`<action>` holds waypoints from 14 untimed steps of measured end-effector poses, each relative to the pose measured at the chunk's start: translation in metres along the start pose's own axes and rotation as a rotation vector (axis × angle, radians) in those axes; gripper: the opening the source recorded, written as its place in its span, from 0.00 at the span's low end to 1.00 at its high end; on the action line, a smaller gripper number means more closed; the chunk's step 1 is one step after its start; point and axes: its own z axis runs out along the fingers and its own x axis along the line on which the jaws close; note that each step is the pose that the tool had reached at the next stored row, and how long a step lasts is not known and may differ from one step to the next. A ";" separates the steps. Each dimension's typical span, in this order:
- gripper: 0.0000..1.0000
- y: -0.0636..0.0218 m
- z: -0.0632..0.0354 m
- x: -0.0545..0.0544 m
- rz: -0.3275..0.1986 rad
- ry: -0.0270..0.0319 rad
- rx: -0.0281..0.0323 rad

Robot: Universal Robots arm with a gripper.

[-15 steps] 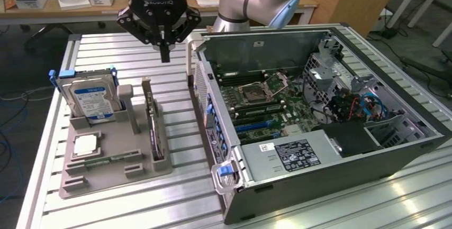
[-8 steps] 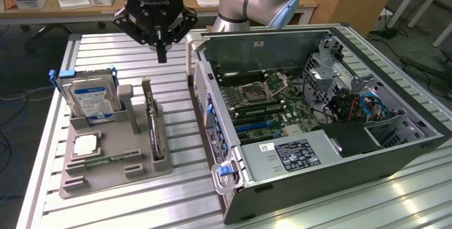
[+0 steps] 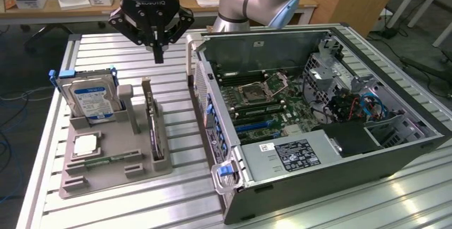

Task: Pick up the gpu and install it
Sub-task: 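Reach for the gpu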

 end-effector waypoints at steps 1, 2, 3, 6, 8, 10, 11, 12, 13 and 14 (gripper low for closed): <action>0.10 -0.0001 0.0000 0.001 0.000 0.0000 0.0000; 0.10 -0.0003 0.0000 0.002 0.000 0.0000 0.0000; 0.10 -0.0004 -0.0001 0.003 0.000 0.0000 0.0001; 0.10 -0.0009 -0.0001 0.007 0.000 0.0000 0.0000; 0.10 -0.0012 -0.0001 0.009 0.000 0.0000 0.0000; 0.10 -0.0015 -0.0002 0.011 0.000 0.0000 0.0000; 0.10 -0.0018 -0.0002 0.012 0.000 0.0001 0.0000; 0.10 -0.0020 -0.0002 0.014 0.000 0.0000 0.0000; 0.10 -0.0022 -0.0002 0.015 0.000 0.0000 0.0000; 0.10 -0.0023 -0.0002 0.016 0.000 0.0002 0.0000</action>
